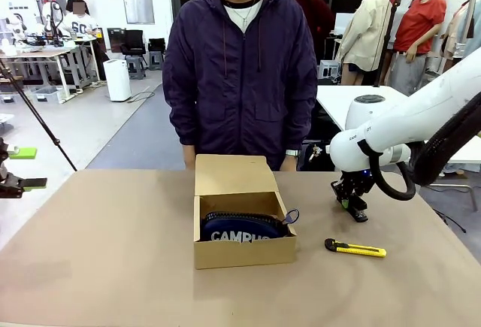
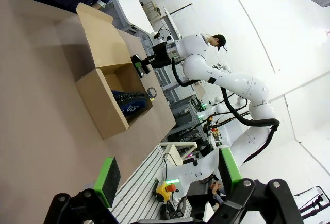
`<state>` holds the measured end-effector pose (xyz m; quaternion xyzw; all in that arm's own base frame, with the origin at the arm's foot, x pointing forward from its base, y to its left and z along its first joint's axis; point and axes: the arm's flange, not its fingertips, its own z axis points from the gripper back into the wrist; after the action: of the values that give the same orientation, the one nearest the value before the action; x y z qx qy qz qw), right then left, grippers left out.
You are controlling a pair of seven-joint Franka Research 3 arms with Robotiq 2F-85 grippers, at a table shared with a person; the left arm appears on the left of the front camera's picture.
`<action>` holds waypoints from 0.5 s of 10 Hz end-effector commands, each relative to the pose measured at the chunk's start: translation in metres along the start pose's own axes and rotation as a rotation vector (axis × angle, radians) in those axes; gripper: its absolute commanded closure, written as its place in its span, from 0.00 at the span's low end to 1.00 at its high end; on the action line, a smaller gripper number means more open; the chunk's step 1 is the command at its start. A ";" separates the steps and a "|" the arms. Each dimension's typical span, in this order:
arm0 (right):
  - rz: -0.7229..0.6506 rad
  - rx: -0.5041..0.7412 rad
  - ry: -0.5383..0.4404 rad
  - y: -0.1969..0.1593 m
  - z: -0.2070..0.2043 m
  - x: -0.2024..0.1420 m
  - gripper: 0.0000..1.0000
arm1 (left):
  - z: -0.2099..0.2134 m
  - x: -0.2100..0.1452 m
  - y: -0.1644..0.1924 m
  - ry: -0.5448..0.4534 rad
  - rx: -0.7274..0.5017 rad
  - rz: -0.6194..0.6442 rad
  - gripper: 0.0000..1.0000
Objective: Pack the items into the box.
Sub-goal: Pick up the item indicated by the person and place it inside the Mailer Box.
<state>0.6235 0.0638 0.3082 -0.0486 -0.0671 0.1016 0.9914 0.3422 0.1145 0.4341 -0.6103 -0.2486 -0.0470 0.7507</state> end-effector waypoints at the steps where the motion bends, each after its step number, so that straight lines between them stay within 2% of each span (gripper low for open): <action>1: -0.020 0.044 0.038 -0.003 0.023 -0.015 1.00 | 0.003 0.000 -0.004 0.006 -0.001 0.009 0.00; 4: 0.041 0.099 0.016 -0.029 0.158 -0.092 1.00 | 0.003 0.000 -0.004 0.006 -0.001 0.009 0.00; 5: 0.095 0.125 0.025 -0.034 0.187 -0.117 1.00 | 0.003 0.000 -0.004 0.006 -0.001 0.009 0.00</action>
<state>0.5218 0.0373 0.4524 -0.0085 -0.0516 0.1233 0.9910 0.3423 0.1146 0.4341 -0.6102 -0.2486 -0.0470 0.7508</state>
